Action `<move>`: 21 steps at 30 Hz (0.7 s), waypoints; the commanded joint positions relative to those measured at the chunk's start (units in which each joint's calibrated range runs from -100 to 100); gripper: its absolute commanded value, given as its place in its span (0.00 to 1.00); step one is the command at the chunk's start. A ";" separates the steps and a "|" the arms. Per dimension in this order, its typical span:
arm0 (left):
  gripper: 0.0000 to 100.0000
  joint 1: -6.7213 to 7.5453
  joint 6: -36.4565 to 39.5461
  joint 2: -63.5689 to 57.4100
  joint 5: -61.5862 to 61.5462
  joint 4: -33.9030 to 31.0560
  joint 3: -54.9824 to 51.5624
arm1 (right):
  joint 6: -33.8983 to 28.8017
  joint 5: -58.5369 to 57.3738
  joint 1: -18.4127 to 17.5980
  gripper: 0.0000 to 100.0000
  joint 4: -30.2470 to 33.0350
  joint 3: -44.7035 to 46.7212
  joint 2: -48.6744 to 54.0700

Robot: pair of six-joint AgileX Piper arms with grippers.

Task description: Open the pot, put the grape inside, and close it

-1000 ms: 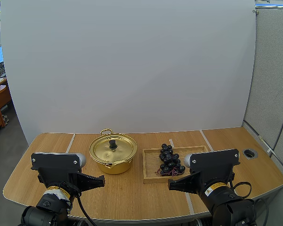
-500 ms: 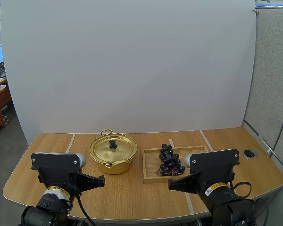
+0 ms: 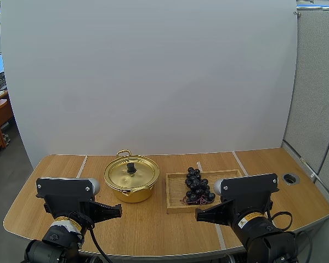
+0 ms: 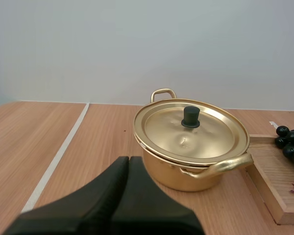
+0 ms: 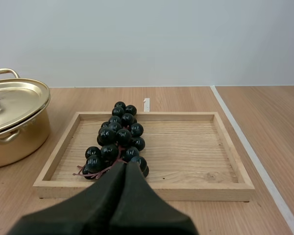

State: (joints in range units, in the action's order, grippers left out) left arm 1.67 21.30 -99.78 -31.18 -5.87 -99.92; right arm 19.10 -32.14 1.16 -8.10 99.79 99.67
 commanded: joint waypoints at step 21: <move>0.01 -0.03 0.53 -0.22 1.88 -0.34 -0.08 | -0.07 1.79 0.22 0.00 -0.26 0.21 0.33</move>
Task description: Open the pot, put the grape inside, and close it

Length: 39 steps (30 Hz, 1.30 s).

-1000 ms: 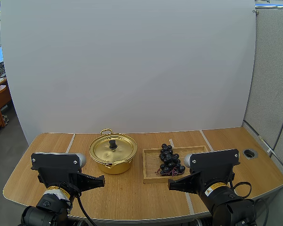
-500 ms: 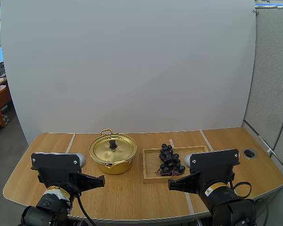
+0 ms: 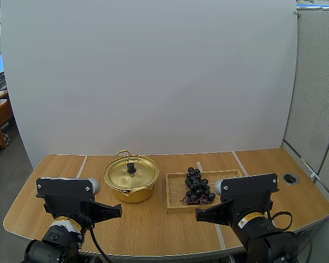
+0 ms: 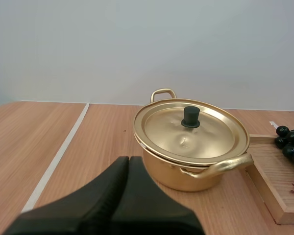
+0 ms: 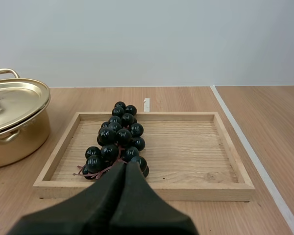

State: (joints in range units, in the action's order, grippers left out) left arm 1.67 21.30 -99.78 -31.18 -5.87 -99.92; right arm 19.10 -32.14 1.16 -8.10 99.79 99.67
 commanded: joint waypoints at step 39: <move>0.01 -0.03 -7.47 -0.22 -32.80 -0.34 51.13 | -0.07 -39.44 0.22 0.00 0.26 -46.96 0.33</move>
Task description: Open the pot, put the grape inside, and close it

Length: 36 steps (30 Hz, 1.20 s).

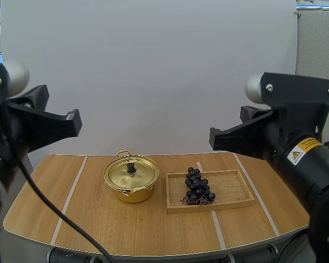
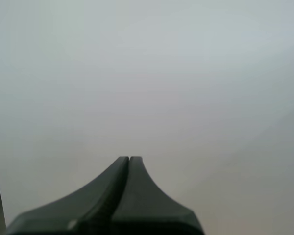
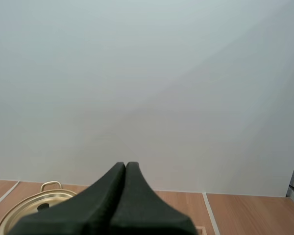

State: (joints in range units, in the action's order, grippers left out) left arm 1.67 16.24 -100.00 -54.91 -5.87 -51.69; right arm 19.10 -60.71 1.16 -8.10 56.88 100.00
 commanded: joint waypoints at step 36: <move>0.01 -0.03 -11.69 50.25 -19.95 7.36 3.23 | -0.07 -27.97 0.22 0.00 0.14 -7.77 -36.97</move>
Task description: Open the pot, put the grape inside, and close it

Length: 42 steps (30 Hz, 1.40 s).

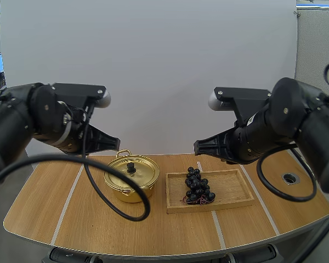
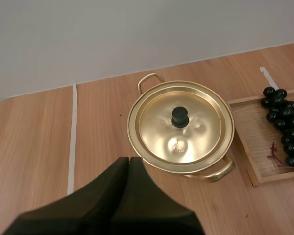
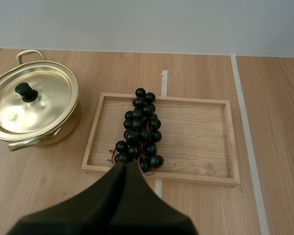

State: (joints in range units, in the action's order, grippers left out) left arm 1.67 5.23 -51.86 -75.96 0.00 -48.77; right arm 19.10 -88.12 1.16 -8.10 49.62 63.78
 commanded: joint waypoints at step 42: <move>1.00 -0.03 -15.43 8.88 6.20 1.53 0.31 | -0.91 -0.92 0.22 1.00 -0.28 -0.51 -1.97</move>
State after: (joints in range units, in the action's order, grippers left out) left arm 1.67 -8.15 -43.29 -73.09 0.51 -48.77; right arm 18.02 -88.46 1.16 -8.10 49.62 61.85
